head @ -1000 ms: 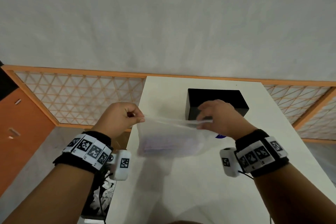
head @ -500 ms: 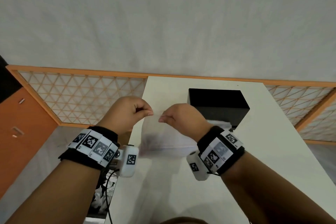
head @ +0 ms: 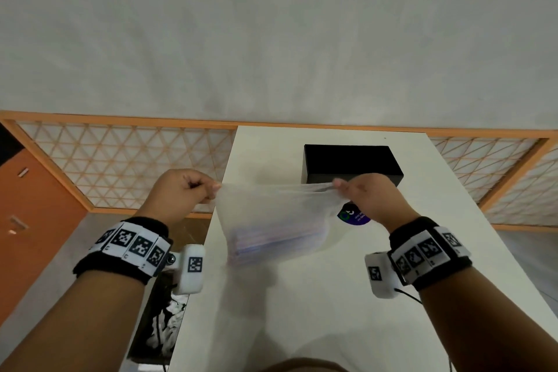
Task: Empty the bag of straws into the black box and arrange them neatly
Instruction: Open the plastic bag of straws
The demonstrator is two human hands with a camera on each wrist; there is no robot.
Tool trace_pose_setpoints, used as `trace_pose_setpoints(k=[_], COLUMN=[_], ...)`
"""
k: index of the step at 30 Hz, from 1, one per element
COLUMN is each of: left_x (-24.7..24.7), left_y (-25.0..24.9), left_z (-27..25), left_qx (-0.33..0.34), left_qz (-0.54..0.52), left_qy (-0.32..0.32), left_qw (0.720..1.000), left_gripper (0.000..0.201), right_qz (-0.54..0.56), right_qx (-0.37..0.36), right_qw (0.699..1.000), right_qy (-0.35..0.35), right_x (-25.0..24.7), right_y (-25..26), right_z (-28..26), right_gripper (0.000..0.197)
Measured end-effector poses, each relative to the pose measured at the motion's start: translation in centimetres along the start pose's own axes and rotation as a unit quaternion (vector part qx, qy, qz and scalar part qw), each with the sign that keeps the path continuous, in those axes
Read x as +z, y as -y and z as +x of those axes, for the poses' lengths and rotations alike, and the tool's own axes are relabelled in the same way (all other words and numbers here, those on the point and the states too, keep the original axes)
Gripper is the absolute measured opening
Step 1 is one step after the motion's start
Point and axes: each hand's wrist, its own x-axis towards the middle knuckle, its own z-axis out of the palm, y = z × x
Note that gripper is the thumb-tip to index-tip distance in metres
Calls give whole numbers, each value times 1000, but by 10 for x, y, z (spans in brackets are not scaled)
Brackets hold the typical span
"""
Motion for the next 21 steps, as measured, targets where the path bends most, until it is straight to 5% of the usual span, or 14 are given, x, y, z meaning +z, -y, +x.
trace_pose_setpoints(k=[4, 13, 18, 19, 21], left_x=[16, 26, 29, 29, 29], left_y=[-3, 5, 14, 15, 14], left_z=[7, 6, 5, 6, 7], left_qx=[-59, -10, -26, -45, -140], left_qz=[-51, 185, 295, 257, 21], left_qy=[-33, 2, 61, 49, 15], left_qw=[996, 983, 953, 964, 990], left_gripper=[23, 16, 7, 8, 10], right_qz=[62, 55, 23, -3, -64], right_qx=[36, 119, 113, 108, 106], right_qw=[995, 986, 990, 992, 992], right_qy=[-63, -101, -81, -61, -13], right_x=[6, 23, 30, 31, 34], right_y=[5, 8, 6, 4, -1], right_z=[5, 10, 10, 11, 12], right_gripper=[54, 39, 22, 16, 10])
